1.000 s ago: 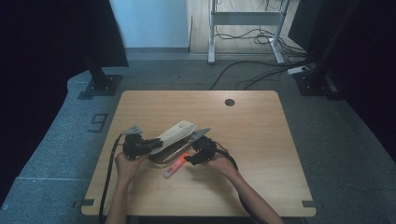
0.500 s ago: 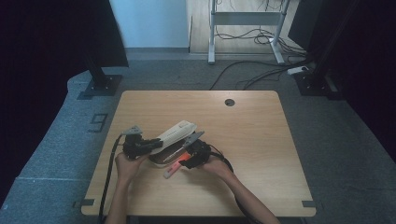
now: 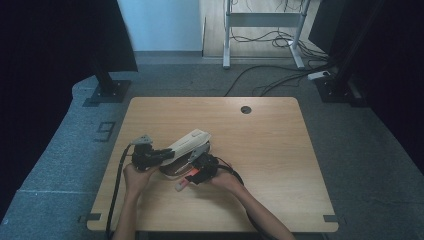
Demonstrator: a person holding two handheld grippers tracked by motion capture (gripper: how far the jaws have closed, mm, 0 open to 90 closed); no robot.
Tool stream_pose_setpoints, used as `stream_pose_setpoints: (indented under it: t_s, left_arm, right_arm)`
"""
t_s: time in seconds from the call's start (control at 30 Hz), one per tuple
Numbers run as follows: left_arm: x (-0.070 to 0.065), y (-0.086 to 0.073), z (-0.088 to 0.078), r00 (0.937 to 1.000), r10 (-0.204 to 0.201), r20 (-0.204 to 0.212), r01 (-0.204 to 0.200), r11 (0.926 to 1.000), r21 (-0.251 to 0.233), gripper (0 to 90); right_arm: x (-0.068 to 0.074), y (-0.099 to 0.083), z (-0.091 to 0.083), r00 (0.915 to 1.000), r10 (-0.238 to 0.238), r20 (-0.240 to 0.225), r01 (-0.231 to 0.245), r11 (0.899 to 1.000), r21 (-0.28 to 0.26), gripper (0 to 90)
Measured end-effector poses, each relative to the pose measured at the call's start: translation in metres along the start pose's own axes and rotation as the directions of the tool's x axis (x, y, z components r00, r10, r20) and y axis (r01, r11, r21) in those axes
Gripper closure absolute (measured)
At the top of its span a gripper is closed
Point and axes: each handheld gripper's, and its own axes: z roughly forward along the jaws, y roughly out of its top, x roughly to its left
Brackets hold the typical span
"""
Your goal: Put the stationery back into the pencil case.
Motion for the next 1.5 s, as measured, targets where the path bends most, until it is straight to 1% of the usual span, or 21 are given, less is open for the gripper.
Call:
stream_pose_setpoints:
  t_s: [0.17,0.2,0.3,0.33,0.4,0.53,0.7,0.73,0.87,1.03,1.07,1.2,1.23,1.3,1.5]
  left_arm:
    - [0.0,0.0,0.0,1.0,0.0,0.0,0.0,1.0,0.001,75.8]
    - [0.0,0.0,0.0,1.0,0.0,0.001,0.0,1.0,0.001,75.8]
    - [0.0,0.0,0.0,1.0,0.0,0.001,0.0,1.0,0.001,75.8]
    - [0.0,0.0,0.0,1.0,0.001,0.001,-0.001,1.0,0.001,75.7]
    - [0.0,0.0,0.0,1.0,0.001,0.001,-0.001,1.0,0.002,75.7]
    - [0.0,0.0,0.0,1.0,0.001,0.002,-0.001,1.0,0.002,75.7]
    - [0.0,0.0,0.0,1.0,0.001,0.002,-0.001,1.0,0.003,75.7]
    - [0.0,0.0,0.0,1.0,0.001,0.002,-0.001,1.0,0.003,75.7]
    - [0.0,0.0,0.0,1.0,0.0,0.003,0.0,1.0,0.004,75.7]
    - [0.0,0.0,0.001,1.0,0.0,0.002,0.0,1.0,0.004,75.7]
    - [0.0,0.0,0.001,1.0,0.0,0.002,0.0,1.0,0.004,75.6]
    - [0.0,0.0,0.001,1.0,0.0,0.002,0.0,1.0,0.004,75.7]
    - [0.0,0.0,0.001,1.0,-0.001,0.002,0.001,1.0,0.004,75.7]
    - [0.0,0.0,0.001,1.0,-0.002,0.005,0.002,1.0,0.005,75.7]
    - [0.0,0.0,0.001,1.0,-0.007,0.007,0.006,1.0,0.005,75.8]
  right_arm:
    - [0.001,-0.004,-0.001,1.0,-0.005,-0.008,0.005,1.0,0.014,34.5]
    - [0.001,-0.007,-0.003,0.9999,0.006,-0.015,-0.006,1.0,0.013,35.6]
    - [0.001,-0.009,-0.004,0.9998,0.005,-0.02,-0.005,1.0,0.018,36.9]
    - [0.002,-0.012,-0.006,0.9995,0.007,-0.029,-0.006,1.0,0.029,39.5]
    - [0.003,-0.015,-0.007,0.9993,0.004,-0.037,-0.002,0.999,0.037,41.0]
    - [0.005,-0.02,-0.01,0.9988,-0.017,-0.046,0.019,0.999,0.049,45.7]
    - [0.009,-0.025,-0.013,0.9978,-0.056,-0.035,0.058,0.997,0.057,50.7]
    - [0.01,-0.025,-0.014,0.9971,-0.069,-0.03,0.071,0.996,0.056,52.3]
    - [0.013,-0.028,-0.017,0.9963,-0.076,-0.04,0.078,0.995,0.058,59.9]
    - [0.017,-0.029,-0.019,0.9953,-0.081,-0.053,0.084,0.994,0.064,63.4]
    - [0.02,-0.03,-0.02,0.994,-0.089,-0.063,0.093,0.994,0.065,64.9]
    - [0.023,-0.031,-0.021,0.9947,-0.087,-0.056,0.09,0.994,0.065,65.4]
    - [0.024,-0.032,-0.022,0.996,-0.073,-0.052,0.076,0.995,0.062,65.5]
    - [0.023,-0.033,-0.023,0.9964,-0.066,-0.053,0.069,0.996,0.056,65.6]
    - [0.022,-0.034,-0.034,0.9977,-0.048,-0.047,0.049,0.998,0.032,65.6]
